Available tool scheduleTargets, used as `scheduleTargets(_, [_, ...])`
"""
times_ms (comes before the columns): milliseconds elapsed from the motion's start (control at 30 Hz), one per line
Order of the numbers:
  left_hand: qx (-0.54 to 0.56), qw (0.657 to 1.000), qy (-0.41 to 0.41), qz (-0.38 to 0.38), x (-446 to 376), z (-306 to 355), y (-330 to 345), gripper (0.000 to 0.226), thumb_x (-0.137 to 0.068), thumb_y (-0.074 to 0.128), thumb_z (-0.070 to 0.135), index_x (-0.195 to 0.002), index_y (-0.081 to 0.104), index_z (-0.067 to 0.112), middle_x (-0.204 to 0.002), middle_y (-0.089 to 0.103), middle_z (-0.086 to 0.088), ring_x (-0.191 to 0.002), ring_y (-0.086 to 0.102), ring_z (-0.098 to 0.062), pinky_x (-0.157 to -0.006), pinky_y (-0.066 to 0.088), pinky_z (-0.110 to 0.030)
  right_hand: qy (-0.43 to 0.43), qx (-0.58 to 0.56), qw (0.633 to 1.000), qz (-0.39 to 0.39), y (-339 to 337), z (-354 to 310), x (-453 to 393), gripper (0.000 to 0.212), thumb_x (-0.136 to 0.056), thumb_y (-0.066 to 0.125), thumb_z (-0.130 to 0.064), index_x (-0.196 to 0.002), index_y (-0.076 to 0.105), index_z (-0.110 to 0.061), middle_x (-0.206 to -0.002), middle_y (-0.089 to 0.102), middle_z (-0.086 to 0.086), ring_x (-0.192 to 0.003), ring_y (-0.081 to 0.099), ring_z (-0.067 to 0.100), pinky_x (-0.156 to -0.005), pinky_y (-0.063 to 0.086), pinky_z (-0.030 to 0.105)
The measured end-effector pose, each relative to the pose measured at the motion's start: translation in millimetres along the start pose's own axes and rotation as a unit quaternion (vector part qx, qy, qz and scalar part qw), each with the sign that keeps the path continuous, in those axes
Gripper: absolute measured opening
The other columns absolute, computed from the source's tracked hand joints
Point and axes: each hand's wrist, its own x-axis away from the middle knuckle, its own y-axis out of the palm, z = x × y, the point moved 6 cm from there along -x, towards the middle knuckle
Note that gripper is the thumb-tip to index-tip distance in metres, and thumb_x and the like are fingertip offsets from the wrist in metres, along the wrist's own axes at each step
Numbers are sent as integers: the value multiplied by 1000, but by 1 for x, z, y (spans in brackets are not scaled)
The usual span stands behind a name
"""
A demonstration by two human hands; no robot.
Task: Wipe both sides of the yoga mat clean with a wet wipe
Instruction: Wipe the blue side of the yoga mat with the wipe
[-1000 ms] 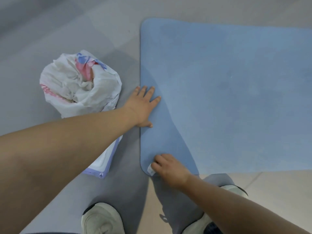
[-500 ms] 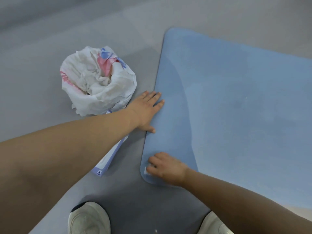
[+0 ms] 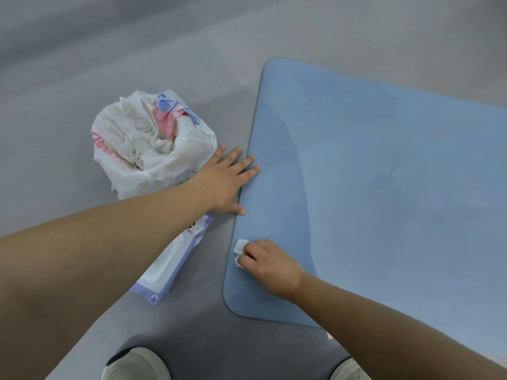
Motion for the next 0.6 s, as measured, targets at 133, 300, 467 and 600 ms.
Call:
scheduleTargets(133, [-3,1000,-4,-4,-3,-3,2,113,-79,37,89,-159,-14,27,-167,-20,1,-152,-20,-32,-121,-12,-55,-8,-11,1000,-7,-5,9,-3,18,-89,51,-7,-101,63,-10,-87,52,9,-71,46,26,-65,43,38])
scheduleTargets(300, [2,1000,-22,-17,-7,-8,-3,126,-73,40,93,-159,-15,19,-166,-21,0,-152,-22,-31,-122,-11,-54,-2,-47,999,-23,-16,17,-2,26,-98,46,-29,-106,67,-16,-106,54,10,-78,50,26,-76,43,36])
scheduleTargets(467, [-2,1000,-12,-21,-9,-7,-4,128,-72,39,94,-159,-14,17,-167,-20,-2,-152,-20,-32,-123,-8,-54,-28,-11,999,-41,-16,23,-9,31,-87,44,-9,-108,66,-17,-100,57,7,-73,53,25,-68,47,34])
scheduleTargets(600, [7,1000,-10,-26,-8,-6,-8,122,-77,43,89,-160,-11,18,-167,-18,-1,-152,-19,-32,-123,-7,-54,-35,22,999,-22,-22,24,-18,37,-90,31,-8,-99,66,-12,-85,56,6,-70,50,24,-64,45,35])
